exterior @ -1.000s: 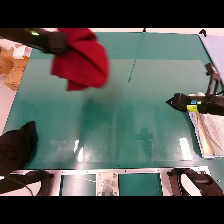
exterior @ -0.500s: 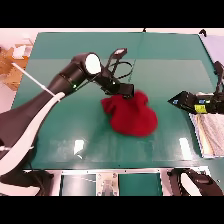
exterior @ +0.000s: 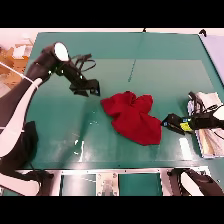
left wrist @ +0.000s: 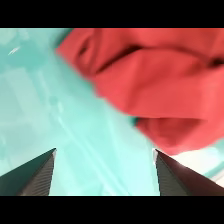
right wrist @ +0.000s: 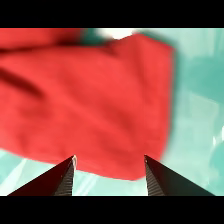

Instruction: Fold the shirts.

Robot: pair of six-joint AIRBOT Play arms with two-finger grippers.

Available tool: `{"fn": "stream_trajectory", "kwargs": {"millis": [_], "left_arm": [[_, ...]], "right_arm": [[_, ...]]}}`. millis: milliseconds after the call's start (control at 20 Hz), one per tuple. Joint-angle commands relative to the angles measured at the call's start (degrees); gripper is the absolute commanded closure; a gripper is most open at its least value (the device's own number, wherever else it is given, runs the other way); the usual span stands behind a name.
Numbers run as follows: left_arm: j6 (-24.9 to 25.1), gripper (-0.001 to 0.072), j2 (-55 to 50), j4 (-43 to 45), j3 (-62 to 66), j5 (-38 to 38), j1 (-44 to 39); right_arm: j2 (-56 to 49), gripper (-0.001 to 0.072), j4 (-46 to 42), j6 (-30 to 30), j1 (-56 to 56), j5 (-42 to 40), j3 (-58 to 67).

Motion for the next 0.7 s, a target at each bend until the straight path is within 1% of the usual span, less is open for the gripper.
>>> {"fn": "stream_trajectory", "kwargs": {"millis": [0,50,100,200,300,400,450,500,550,600,650], "left_arm": [[2.2,-0.0007,-0.3,-2.6,-11.8,15.5,1.3],[3.4,-0.0007,-1.1,-5.9,-14.5,20.2,1.1],[5.2,-0.0006,-2.6,-10.4,-16.2,23.3,1.0],[11.2,-0.0006,-6.3,-20.4,-16.2,24.5,1.0],[15.2,-0.0006,-8.4,-27.4,-16.2,26.4,1.0],[16.4,-0.0005,-9.8,-29.6,-16.2,27.0,0.7],[16.5,0.0013,-10.2,-29.7,-16.2,27.0,0.6],[16.5,0.0014,-10.5,-30.1,-16.2,27.4,0.2],[16.5,0.0046,-10.6,-30.4,-16.2,28.2,-0.3],[17.3,0.0296,-10.6,-31.0,-16.2,29.0,-0.8],[19.8,0.0528,-10.6,-32.5,-16.2,29.4,-1.3]], "right_arm": [[-1.9,0.0215,-1.4,0.0,-5.1,-0.1,-3.9],[-2.4,0.0215,-1.1,-0.9,-6.5,-0.1,-4.2],[-2.9,0.0215,-0.4,-2.3,-7.0,-0.1,-4.7],[-4.3,0.0215,1.8,-4.8,-7.0,-0.1,-6.8],[-6.7,0.0215,2.2,-5.9,-7.0,-1.5,-9.2],[-9.6,0.0216,2.5,-6.0,-7.0,-4.0,-10.2],[-11.2,0.0222,3.9,-7.3,-7.0,-4.6,-10.2],[-12.9,0.0223,7.0,-10.0,-7.0,-5.1,-10.2],[-14.3,0.0223,9.8,-12.2,-7.0,-5.4,-10.2],[-15.6,0.0233,12.5,-14.2,-7.0,-5.7,-10.2],[-16.6,0.0363,15.3,-16.3,-7.0,-6.4,-10.2]]}}
